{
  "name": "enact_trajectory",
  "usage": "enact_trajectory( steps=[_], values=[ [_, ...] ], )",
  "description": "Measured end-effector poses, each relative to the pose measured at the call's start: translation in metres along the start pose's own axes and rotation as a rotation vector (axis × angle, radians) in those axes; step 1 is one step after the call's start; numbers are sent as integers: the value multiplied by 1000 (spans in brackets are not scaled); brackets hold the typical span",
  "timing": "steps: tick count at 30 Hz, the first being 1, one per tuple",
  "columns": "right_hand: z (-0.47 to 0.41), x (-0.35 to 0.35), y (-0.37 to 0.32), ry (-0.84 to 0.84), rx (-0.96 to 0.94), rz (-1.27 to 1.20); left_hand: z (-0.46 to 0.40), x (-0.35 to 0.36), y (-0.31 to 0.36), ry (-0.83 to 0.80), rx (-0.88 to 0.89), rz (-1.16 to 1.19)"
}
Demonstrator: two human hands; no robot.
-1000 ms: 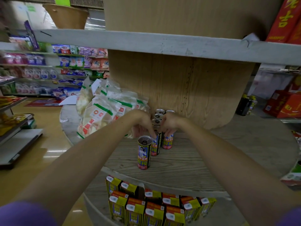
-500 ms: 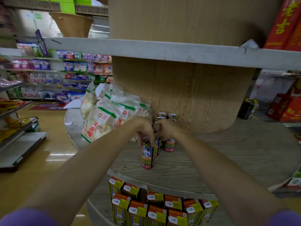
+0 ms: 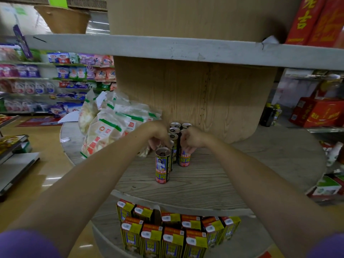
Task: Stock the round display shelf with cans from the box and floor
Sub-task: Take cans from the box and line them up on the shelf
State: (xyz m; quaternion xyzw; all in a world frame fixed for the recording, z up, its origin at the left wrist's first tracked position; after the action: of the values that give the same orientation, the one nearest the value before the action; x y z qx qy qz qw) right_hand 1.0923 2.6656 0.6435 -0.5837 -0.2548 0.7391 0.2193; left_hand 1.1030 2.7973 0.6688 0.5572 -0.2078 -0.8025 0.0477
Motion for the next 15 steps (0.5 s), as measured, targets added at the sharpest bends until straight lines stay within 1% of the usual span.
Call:
enact_trajectory(
  steps=[2, 4, 7, 9, 13, 15],
  values=[
    [7, -3, 16, 7, 33, -13, -4, -4, 16, 56, 35, 18],
    [16, -7, 37, 11, 80, -32, -7, 2, 41, 73, 92, 56],
    [36, -21, 77, 53, 150, -79, -17, 35, 89, -9, 196, 151],
    [56, -38, 110, 129, 166, -109, -27, 68, 121, -71, 238, 164],
    [115, -67, 202, 292, 276, -159, -32, 137, 197, -105, 380, 175],
    [152, -76, 250, 385, 331, -168, -29, 184, 234, -195, 426, 221]
  ],
)
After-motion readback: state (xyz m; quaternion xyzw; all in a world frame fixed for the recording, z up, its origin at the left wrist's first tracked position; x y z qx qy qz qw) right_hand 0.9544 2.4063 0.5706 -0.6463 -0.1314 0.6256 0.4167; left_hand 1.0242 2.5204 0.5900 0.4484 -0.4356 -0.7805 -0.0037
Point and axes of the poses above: each hand's wrist, its own z-axis away from the middle knuckle, its own x-axis out of the palm, y = z × x, the point moved 9 cm from there along -z, towards the middle knuckle, and after that the axes turned 1 degree about z, right-handed, at the moved point
